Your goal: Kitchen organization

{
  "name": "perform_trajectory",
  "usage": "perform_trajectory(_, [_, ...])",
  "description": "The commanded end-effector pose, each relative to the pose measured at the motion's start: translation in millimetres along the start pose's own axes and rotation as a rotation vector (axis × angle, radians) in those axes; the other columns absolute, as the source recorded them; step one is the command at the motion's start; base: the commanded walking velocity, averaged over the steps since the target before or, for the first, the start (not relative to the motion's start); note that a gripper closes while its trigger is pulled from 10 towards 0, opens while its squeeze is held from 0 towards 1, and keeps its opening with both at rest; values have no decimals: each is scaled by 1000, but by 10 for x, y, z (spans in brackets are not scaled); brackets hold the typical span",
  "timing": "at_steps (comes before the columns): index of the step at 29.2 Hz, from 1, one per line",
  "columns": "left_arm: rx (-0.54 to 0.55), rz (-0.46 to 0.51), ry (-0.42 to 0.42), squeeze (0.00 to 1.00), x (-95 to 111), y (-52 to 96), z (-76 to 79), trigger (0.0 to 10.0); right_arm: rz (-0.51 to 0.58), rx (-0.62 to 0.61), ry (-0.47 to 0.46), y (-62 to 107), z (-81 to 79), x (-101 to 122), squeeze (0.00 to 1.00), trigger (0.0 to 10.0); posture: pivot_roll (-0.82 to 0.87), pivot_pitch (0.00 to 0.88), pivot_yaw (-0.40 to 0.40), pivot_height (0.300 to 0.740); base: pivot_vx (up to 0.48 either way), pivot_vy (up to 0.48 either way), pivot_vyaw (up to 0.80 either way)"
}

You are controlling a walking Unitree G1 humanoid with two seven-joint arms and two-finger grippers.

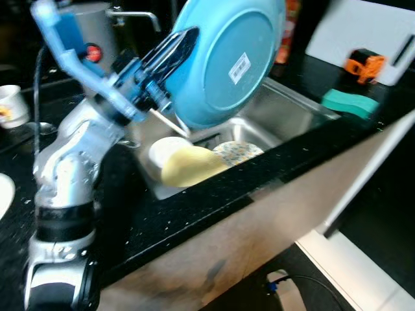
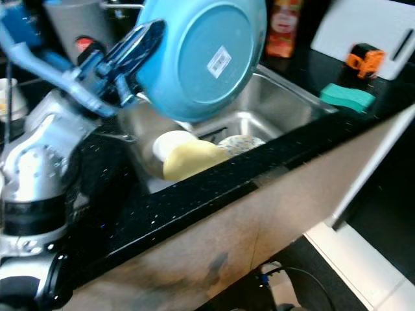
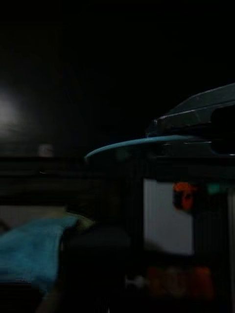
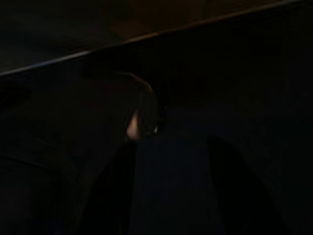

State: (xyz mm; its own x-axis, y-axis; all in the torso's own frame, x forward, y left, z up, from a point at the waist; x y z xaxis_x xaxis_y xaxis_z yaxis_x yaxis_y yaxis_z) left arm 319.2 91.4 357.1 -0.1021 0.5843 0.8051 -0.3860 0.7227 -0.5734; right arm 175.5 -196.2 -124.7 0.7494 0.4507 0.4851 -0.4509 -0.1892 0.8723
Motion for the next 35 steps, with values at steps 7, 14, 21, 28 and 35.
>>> perform_trajectory(7, [188, -198, -284, 0, -182, -110, -451, 10000, 4, 14, -11, -13, -66, -4, 0, 10000, -7, 3, 43, 740, 0, 0, 0])
perform_trajectory(14, [80, -404, -384, 0, -530, -123, -460, 10000, -1, 16, -16, -11, -77, -26, 0, 10000, -11, 18, 53, 740, 0, 0, 0])
perform_trajectory(21, [-70, -554, -352, 0, -893, -68, -409, 10000, 1, 13, -28, -12, -90, -36, 0, 10000, -20, 33, 65, 740, 0, 0, 0])
perform_trajectory(28, [-193, -722, -387, 0, -1249, 28, -423, 10000, -1, 15, -37, -12, -114, -59, 0, 10000, -30, 50, 80, 740, 0, 0, 0])
perform_trajectory(35, [-232, -730, -336, 0, -1397, 3, -448, 10000, 10, 10, -49, -19, -125, -37, 0, 10000, -46, 63, 90, 740, 0, 0, 0])
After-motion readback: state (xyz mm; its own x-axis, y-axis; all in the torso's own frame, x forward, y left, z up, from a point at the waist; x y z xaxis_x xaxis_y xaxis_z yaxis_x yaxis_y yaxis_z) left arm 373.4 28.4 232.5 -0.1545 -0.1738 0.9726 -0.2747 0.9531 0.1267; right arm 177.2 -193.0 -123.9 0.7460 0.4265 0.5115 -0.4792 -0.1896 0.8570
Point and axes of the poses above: a point about 5 cm out from each wrist's last joint towards the gripper, its own y axis pointing back from the gripper into the wrist, its own x axis along the axis of the wrist's last joint, z = x × y, the point moved 4 cm from there along -y, pointing out of the wrist towards the gripper, and after that the axes turned 12 degrees about y, right-handed, at the moved point
